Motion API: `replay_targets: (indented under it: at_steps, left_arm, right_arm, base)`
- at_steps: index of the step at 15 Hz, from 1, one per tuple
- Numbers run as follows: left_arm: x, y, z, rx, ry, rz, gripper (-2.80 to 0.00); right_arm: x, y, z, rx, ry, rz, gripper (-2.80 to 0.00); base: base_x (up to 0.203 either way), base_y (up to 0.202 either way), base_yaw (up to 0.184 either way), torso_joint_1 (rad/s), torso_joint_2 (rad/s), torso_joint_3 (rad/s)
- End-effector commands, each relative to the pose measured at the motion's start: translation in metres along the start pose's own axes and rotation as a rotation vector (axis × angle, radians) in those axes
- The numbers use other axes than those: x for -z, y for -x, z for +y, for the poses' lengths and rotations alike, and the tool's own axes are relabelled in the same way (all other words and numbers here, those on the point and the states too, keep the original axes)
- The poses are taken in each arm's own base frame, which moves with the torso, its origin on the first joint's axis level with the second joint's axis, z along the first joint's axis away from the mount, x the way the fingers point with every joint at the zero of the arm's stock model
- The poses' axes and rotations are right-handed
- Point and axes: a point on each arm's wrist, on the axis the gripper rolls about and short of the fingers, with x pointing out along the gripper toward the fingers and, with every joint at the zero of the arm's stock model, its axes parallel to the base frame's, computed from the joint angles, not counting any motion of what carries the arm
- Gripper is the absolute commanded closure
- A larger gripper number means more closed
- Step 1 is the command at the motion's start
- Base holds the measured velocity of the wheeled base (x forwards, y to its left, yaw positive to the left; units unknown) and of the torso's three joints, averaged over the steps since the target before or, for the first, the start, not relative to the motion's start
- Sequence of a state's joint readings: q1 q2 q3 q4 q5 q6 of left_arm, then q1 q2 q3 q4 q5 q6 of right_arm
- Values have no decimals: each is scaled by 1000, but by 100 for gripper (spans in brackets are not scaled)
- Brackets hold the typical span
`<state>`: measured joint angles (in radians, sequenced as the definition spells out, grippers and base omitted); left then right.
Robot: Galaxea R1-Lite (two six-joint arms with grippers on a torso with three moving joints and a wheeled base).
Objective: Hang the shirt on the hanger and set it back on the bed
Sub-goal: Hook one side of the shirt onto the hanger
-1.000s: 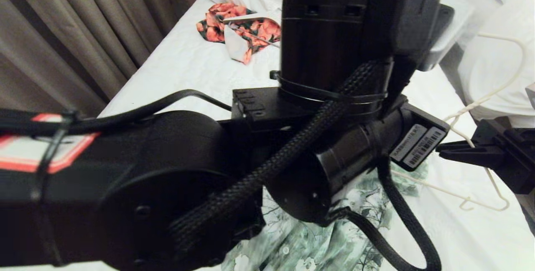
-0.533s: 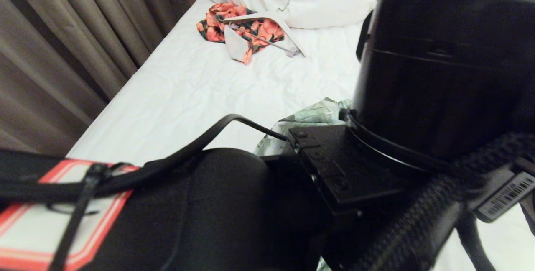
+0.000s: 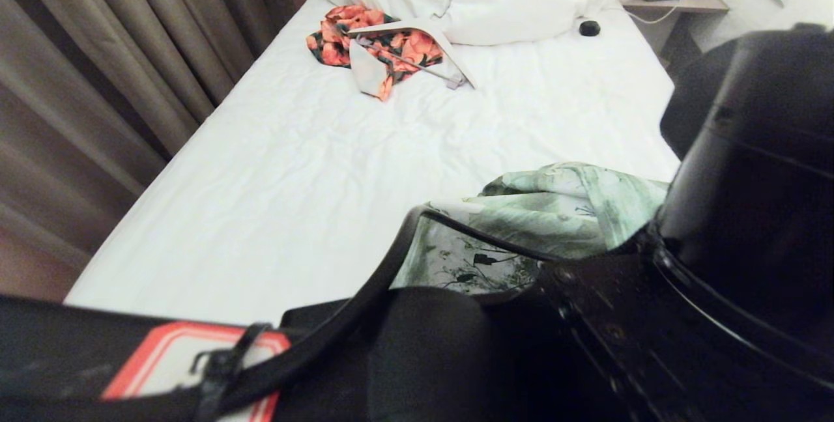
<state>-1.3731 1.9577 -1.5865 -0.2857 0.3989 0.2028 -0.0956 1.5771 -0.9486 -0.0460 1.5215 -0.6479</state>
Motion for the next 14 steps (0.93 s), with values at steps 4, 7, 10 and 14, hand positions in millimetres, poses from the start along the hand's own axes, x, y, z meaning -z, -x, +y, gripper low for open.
replay_targets:
  at_steps: [4, 7, 10, 14]
  left_arm:
    - [-20, -13, 26, -81, -20, -71, 0]
    - [-14, -15, 20, -71, -39, -51, 0]
    - [-10, -12, 12, -51, -47, -39, -280]
    - [-10, -9, 2, -30, -51, -38, -280]
  right_arm:
    - [1, -4, 5, -24, 1, -6, 0]
    - [0, -5, 6, -26, 4, -6, 0]
    - [-2, -3, 5, -21, 10, -6, 0]
    - [-2, -3, 4, -18, 10, -6, 0]
  base:
    - [0, 0, 0, 0, 0, 0]
    - [0, 0, 0, 0, 0, 0]
    - [0, 0, 0, 0, 0, 0]
    - [0, 0, 0, 0, 0, 0]
